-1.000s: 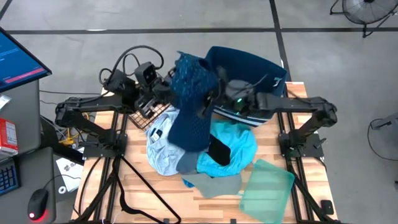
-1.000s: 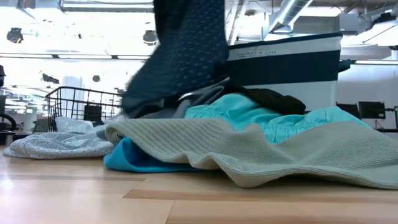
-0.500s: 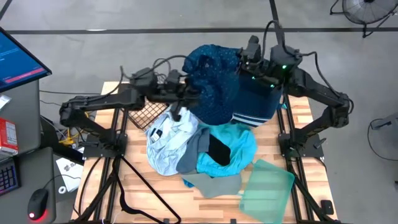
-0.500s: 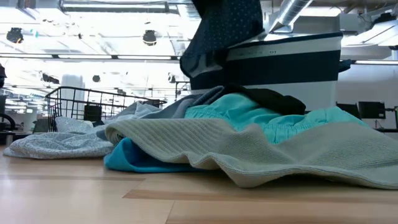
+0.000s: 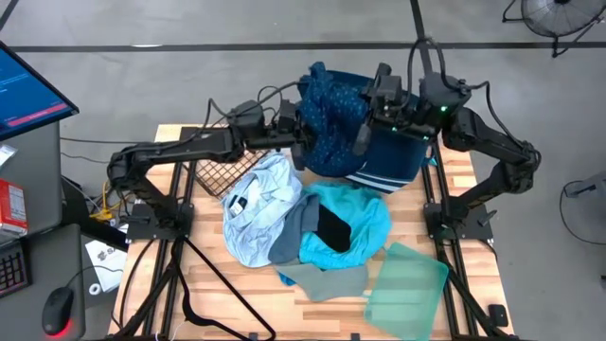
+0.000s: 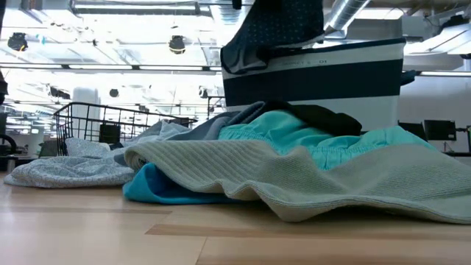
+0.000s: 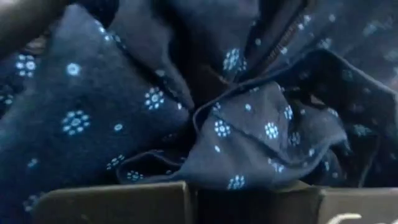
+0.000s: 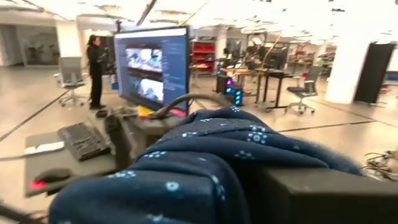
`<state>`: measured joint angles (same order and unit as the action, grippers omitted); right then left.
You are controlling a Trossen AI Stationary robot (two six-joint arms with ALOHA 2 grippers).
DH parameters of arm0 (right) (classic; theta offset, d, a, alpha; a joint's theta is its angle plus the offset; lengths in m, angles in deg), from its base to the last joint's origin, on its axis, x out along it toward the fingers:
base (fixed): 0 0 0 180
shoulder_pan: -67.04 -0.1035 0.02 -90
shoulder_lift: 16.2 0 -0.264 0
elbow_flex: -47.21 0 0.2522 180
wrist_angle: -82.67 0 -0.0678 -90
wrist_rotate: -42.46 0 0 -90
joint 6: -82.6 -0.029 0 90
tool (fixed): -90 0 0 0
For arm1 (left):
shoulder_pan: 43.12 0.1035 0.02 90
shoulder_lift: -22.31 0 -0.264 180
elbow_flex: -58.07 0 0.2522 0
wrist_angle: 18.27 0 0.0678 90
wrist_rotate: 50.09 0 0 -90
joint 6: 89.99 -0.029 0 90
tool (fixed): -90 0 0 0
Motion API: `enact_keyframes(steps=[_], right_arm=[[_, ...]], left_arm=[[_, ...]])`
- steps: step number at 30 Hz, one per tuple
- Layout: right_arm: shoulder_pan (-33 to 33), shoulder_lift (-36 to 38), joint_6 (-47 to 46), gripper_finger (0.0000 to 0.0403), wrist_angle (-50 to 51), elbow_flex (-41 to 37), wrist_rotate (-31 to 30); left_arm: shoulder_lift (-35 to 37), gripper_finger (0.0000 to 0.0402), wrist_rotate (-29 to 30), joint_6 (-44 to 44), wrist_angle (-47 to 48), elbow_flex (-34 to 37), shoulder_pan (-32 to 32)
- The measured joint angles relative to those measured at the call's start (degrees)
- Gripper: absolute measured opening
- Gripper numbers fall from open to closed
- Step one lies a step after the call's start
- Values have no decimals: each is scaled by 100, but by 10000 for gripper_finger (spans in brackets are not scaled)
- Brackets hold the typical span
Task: Pick & Place Cloths
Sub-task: Put the dark blue polo shirt into the blue laundry organizer
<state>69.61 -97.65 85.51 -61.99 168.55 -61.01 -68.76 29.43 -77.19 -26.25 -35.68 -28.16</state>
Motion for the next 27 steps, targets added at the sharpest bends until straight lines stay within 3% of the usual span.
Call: enact_keyframes(steps=[6,16,22,27], right_arm=[[-317,-46,-9,0,454,16,334],[-449,-59,-305,0,1910,33,790],[-335,-167,-435,0,2651,36,637],[-163,-209,-596,3,3316,16,53]], left_arm=[[-36,80,123,-896,-623,18,29],[-49,90,141,-959,-1404,35,56],[-43,86,-282,-934,-1479,37,59],[67,85,-457,-909,-1587,33,63]])
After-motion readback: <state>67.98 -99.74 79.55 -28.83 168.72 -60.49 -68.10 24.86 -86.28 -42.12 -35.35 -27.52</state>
